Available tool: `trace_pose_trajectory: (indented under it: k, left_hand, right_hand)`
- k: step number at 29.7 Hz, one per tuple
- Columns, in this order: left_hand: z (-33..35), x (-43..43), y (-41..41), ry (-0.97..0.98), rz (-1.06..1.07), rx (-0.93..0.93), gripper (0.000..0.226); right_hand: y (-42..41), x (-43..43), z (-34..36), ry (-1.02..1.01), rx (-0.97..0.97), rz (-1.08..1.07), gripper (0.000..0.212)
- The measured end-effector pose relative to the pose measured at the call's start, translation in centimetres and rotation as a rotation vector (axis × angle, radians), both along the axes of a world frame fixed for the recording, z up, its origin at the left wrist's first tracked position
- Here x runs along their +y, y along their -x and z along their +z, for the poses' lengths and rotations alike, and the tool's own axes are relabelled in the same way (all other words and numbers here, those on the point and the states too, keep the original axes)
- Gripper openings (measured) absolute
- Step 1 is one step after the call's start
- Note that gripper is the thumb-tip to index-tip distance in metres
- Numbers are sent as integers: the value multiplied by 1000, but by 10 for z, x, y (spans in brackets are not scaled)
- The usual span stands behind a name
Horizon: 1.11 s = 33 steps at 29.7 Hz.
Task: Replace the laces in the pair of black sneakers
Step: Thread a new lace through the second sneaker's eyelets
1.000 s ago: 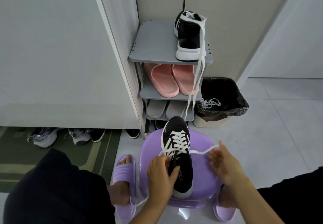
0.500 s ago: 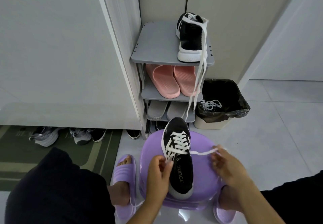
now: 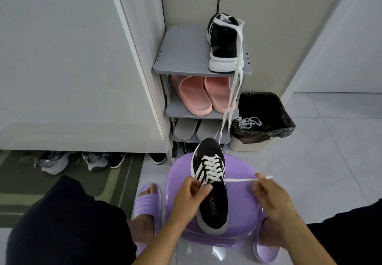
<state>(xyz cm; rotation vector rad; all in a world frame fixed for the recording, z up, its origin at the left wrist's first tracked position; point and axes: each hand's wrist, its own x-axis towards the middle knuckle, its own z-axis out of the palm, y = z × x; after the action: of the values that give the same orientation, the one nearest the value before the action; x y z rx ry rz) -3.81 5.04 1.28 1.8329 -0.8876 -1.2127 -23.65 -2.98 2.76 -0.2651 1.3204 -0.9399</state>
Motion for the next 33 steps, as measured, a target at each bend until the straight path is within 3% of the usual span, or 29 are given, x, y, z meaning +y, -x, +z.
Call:
trace_pose_trajectory:
  k: [4,7,11,14,16,19,22,25,29,33]
  left_hand:
    - [9,-11,-5,-89,35,200,28]
    - [18,-17,-5,-94,21,325,17]
    - [18,-15,-10,-88,120,448,18]
    - [19,-12,-12,-95,145,475,15]
    - [18,-16,-16,-88,156,363,14]
    - [16,-35,-24,-20,107,117,15]
    - [13,-65,-30,52,-121,-184,19]
    - [13,-88,-34,68,-440,-406,17]
    - [26,-102,-42,31,-610,-373,19]
    - [26,-103,-49,74,-621,-357,16]
  right_hand:
    - [-36,14,3,-171,-112,254,28]
    - [-57,17,8,-85,-97,249,17]
    - [-56,17,9,-2,-12,195,20]
    - [-43,20,9,-106,113,384,26]
    - [-33,15,14,-91,332,551,36]
    - [-30,-9,19,257,706,597,31]
    - [-49,-34,20,475,690,697,11]
    - [-67,-54,15,535,707,950,17]
    - [-71,-72,10,591,764,1185,16]
    - [-66,-81,17,605,727,1283,12]
